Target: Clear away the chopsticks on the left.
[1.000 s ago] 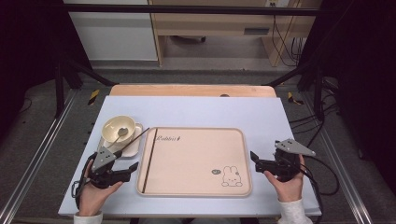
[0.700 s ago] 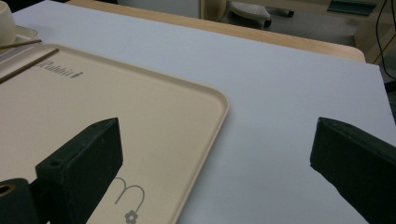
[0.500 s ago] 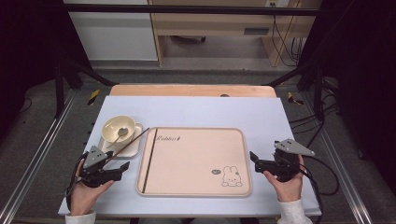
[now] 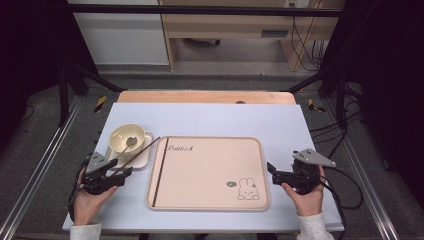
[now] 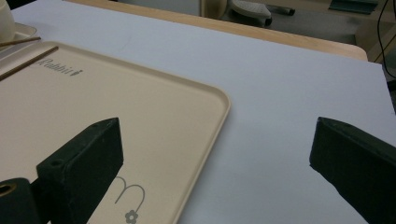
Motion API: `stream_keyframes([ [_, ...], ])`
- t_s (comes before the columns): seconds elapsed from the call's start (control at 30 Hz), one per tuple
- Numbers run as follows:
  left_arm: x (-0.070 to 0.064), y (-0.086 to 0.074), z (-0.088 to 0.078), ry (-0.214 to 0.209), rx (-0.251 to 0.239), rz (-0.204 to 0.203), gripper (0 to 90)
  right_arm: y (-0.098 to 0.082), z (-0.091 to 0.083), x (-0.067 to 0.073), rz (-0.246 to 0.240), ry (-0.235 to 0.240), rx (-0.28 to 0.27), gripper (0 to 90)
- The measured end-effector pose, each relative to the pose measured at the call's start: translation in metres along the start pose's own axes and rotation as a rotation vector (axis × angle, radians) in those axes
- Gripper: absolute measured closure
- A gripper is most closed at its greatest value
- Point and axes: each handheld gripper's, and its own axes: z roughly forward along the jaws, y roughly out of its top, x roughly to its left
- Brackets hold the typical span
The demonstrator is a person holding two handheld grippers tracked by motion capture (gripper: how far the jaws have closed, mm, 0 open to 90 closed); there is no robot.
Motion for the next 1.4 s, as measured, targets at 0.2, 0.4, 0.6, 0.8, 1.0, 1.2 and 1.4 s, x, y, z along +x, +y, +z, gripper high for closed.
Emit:
stream_keyframes([
  [0.2,0.004,-0.002,0.010,0.020,0.028,0.012,46.0,0.000,0.001,0.001,0.004,0.002,0.004,3.1],
  [0.4,0.008,-0.001,0.017,0.030,0.049,0.022,55.0,0.000,0.000,0.001,0.006,0.002,0.004,3.2],
  [0.6,0.012,-0.003,0.025,0.040,0.067,0.018,63.5,0.000,0.001,0.000,-0.001,-0.003,0.008,3.2],
  [0.8,0.015,-0.005,0.030,0.029,0.073,0.002,70.3,0.000,0.001,0.000,-0.004,-0.003,0.007,3.2],
  [1.0,0.017,-0.006,0.033,0.011,0.075,-0.005,78.4,0.000,0.001,0.001,-0.004,-0.004,0.009,3.2],
  [1.2,0.017,-0.006,0.034,0.005,0.074,-0.006,81.3,0.000,0.002,0.001,-0.002,-0.001,0.008,3.3],
  [1.4,0.016,-0.005,0.033,-0.019,0.071,-0.008,83.1,0.000,0.002,0.001,-0.004,-0.001,0.009,3.3],
])
